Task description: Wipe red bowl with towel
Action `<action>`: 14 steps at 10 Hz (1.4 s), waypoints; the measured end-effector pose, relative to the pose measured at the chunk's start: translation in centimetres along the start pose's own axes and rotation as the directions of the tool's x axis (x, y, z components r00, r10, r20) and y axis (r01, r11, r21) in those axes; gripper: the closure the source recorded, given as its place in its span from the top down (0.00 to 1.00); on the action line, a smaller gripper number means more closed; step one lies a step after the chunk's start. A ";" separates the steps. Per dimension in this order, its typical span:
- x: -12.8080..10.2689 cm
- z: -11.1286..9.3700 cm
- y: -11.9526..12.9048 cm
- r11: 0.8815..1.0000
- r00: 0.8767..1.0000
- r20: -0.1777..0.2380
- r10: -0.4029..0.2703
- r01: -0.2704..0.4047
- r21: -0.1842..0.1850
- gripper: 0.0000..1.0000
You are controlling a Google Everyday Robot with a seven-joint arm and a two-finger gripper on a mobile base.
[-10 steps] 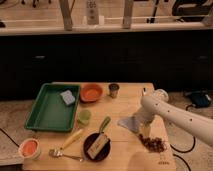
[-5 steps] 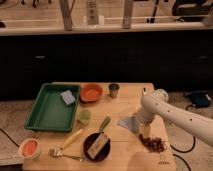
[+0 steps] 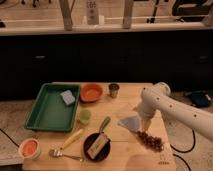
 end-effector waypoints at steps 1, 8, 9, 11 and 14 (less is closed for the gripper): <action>0.0 0.0 0.0 1.000 1.000 -0.002 -0.001 0.001 -0.001 0.80; -0.6 2.7 -1.6 0.992 0.990 -0.065 -0.122 0.123 0.016 0.80; -0.4 2.8 -1.9 0.991 0.989 -0.069 -0.129 0.130 0.012 0.80; -0.3 3.1 -2.4 0.990 0.987 -0.073 -0.142 0.143 0.001 0.80; 0.1 4.7 -3.0 0.987 0.985 -0.062 -0.160 0.159 -0.019 0.80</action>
